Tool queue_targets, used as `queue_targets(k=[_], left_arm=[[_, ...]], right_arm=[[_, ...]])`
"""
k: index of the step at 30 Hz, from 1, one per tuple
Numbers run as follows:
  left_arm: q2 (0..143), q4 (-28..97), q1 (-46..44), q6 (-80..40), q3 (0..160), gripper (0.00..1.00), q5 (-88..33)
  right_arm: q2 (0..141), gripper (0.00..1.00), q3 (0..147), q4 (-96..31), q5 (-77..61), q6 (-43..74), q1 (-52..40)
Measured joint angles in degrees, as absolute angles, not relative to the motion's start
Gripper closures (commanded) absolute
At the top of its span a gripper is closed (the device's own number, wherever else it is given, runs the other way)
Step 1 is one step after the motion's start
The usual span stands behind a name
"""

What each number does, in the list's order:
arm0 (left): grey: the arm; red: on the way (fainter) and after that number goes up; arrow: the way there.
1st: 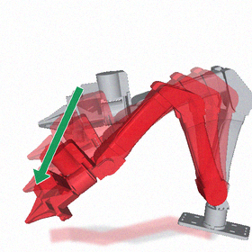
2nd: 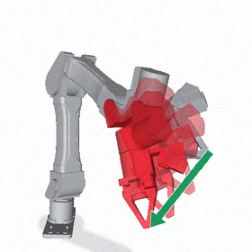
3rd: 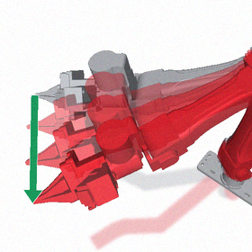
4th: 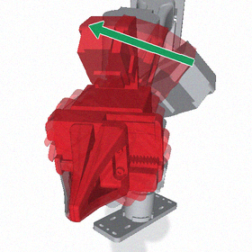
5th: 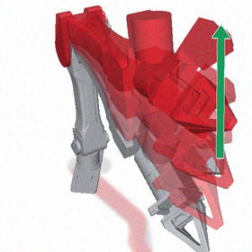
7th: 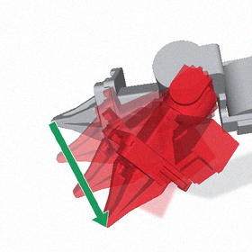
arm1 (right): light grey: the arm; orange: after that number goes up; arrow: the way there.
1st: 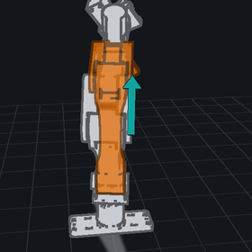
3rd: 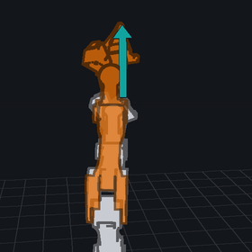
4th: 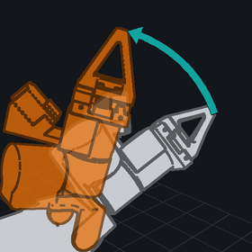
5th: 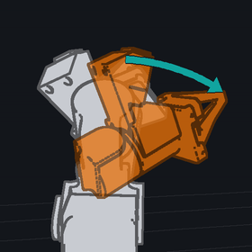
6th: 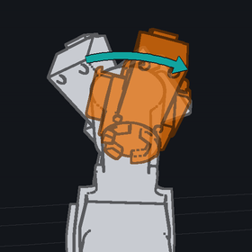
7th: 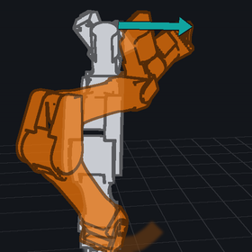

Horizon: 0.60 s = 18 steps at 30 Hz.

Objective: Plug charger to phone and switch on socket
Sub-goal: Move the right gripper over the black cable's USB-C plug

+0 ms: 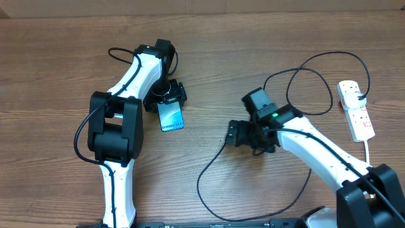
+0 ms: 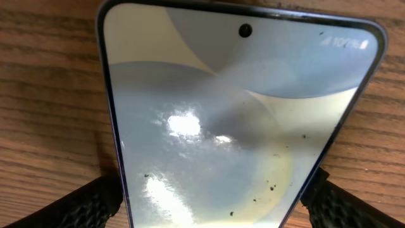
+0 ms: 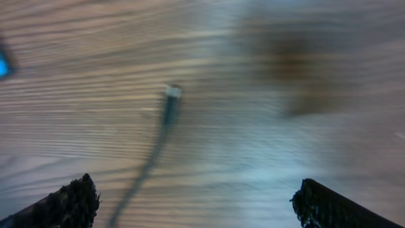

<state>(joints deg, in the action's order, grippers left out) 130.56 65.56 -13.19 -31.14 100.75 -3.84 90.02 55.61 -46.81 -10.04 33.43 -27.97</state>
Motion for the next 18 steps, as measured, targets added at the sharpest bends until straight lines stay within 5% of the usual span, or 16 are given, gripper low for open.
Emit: queue_targets(k=[2, 6, 18], left_arm=[[130.56, 65.56, -13.43, -31.14, 100.75, 0.05, -3.81], [130.56, 65.56, -14.17, -31.07, 100.73, 0.04, -3.77], [130.56, 65.6, -14.72, -30.68, 100.68, 0.04, -3.77]], right_arm=[[90.13, 0.36, 55.61, -43.81, -11.51, 34.5, -29.41], [90.13, 0.53, 55.7, -41.15, -11.99, 37.04, -30.87], [91.59, 0.49, 55.72, -41.28, -1.87, 49.06, -37.65]])
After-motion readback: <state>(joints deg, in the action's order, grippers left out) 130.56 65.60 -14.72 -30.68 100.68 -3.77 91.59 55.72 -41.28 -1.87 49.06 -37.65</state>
